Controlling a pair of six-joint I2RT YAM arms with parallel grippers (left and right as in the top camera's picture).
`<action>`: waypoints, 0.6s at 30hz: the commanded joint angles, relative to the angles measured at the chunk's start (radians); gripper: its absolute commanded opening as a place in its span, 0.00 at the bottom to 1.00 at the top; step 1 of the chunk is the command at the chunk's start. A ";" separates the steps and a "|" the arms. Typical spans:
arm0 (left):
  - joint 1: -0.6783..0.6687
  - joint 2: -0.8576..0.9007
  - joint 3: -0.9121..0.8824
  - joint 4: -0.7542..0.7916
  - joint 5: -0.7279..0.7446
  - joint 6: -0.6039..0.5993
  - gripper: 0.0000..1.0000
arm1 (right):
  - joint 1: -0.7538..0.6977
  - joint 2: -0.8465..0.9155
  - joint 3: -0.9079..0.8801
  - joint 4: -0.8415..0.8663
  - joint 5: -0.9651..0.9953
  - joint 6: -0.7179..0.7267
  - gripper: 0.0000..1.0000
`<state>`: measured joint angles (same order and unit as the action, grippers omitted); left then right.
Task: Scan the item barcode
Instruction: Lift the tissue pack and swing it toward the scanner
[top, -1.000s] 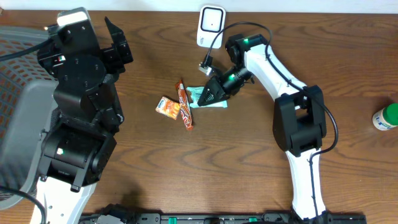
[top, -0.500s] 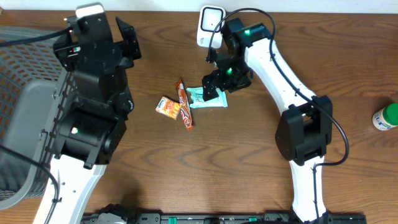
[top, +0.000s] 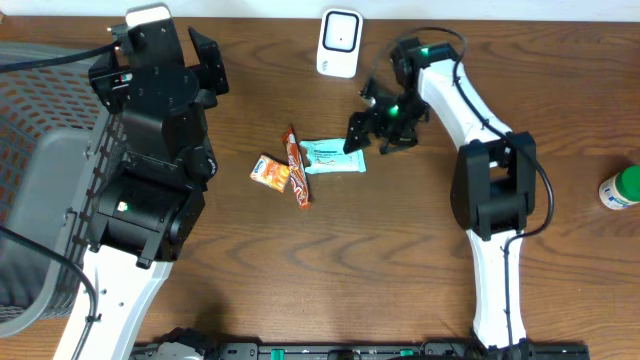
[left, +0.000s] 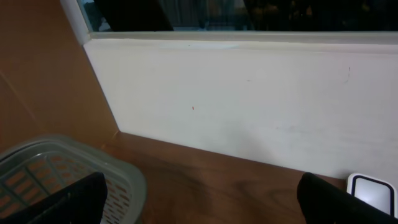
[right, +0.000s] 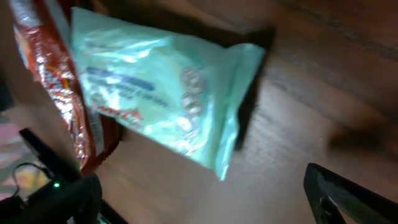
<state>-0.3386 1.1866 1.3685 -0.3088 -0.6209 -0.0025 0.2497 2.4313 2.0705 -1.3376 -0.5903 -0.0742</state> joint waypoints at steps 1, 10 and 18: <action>0.002 -0.006 -0.006 0.004 -0.019 0.006 0.98 | -0.002 0.060 -0.006 -0.005 -0.098 -0.036 0.99; 0.002 -0.006 -0.006 0.003 -0.019 0.006 0.98 | 0.033 0.188 -0.006 -0.008 -0.163 -0.054 0.99; 0.002 -0.006 -0.006 0.003 -0.020 0.006 0.98 | 0.047 0.322 -0.006 0.065 -0.051 0.073 0.01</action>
<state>-0.3386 1.1866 1.3685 -0.3092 -0.6209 -0.0025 0.2798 2.6102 2.1010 -1.3266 -0.8883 -0.0807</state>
